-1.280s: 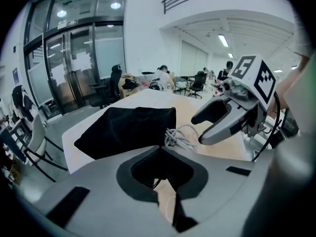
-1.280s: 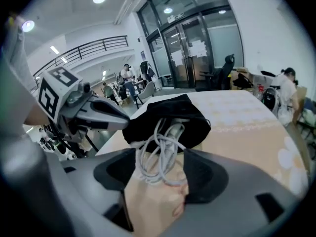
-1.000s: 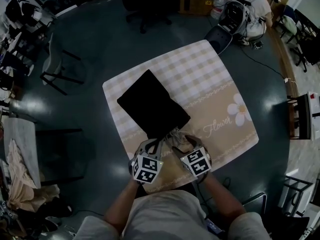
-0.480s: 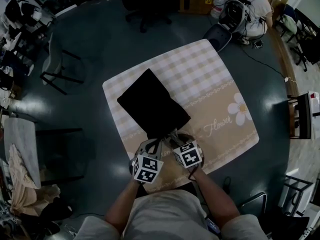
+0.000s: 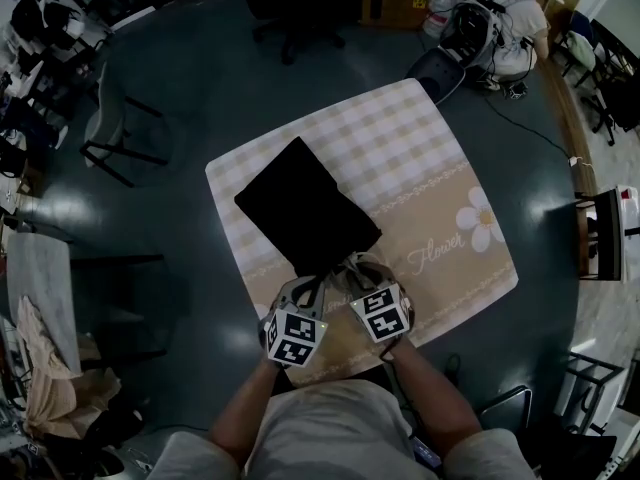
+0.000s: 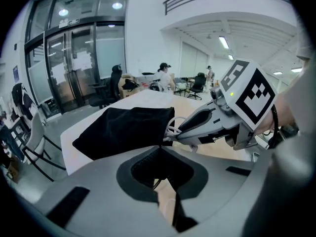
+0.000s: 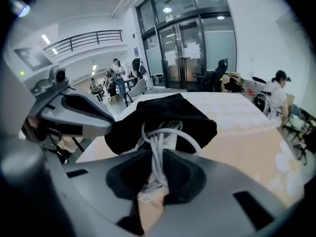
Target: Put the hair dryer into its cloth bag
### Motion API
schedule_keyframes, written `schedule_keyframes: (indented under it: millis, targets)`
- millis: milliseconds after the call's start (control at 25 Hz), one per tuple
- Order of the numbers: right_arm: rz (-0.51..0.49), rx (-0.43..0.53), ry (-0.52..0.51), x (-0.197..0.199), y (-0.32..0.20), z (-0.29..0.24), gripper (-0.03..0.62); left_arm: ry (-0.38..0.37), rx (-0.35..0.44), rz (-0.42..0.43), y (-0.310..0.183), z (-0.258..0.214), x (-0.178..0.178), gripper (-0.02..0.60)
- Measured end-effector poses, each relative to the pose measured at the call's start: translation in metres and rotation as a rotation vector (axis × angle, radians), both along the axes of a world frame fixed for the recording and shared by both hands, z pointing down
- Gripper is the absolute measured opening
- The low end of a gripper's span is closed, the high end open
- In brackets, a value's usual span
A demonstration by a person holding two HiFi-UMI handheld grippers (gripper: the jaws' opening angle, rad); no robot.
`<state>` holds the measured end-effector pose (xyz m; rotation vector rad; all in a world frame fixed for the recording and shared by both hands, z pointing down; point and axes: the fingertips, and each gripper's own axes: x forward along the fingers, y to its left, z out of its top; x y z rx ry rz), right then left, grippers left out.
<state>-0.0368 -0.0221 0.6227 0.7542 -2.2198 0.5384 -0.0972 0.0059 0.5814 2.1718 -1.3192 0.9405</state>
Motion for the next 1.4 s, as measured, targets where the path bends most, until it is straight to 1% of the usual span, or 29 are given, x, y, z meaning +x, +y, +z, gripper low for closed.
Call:
schedule_keyframes:
  millis: [200, 400, 720, 960, 1120, 1240, 1400]
  targets:
    - [0.006, 0.005, -0.035, -0.009, -0.012, -0.009, 0.078, 0.002, -0.006, 0.012, 0.002, 0.0, 0.004, 0.015]
    - [0.005, -0.004, -0.048, -0.019, -0.022, -0.003, 0.078, 0.004, -0.005, 0.019, 0.002, -0.001, 0.007, 0.015]
    - [0.035, -0.011, -0.092, -0.036, -0.038, 0.003, 0.078, 0.007, -0.013, 0.022, 0.001, -0.001, 0.005, 0.014]
    - [0.042, -0.032, -0.099, -0.037, -0.048, 0.018, 0.081, 0.004, -0.008, 0.008, -0.001, 0.003, 0.001, 0.015]
    - [0.029, -0.043, -0.109, -0.039, -0.051, 0.021, 0.087, 0.007, 0.006, -0.017, -0.001, 0.005, -0.004, 0.015]
    - [0.019, -0.034, -0.096, -0.038, -0.05, 0.018, 0.126, -0.009, 0.007, -0.034, 0.0, 0.009, -0.008, 0.015]
    - [-0.032, 0.038, -0.117, -0.033, -0.037, -0.006, 0.206, -0.002, 0.021, -0.056, -0.002, 0.009, -0.01, 0.015]
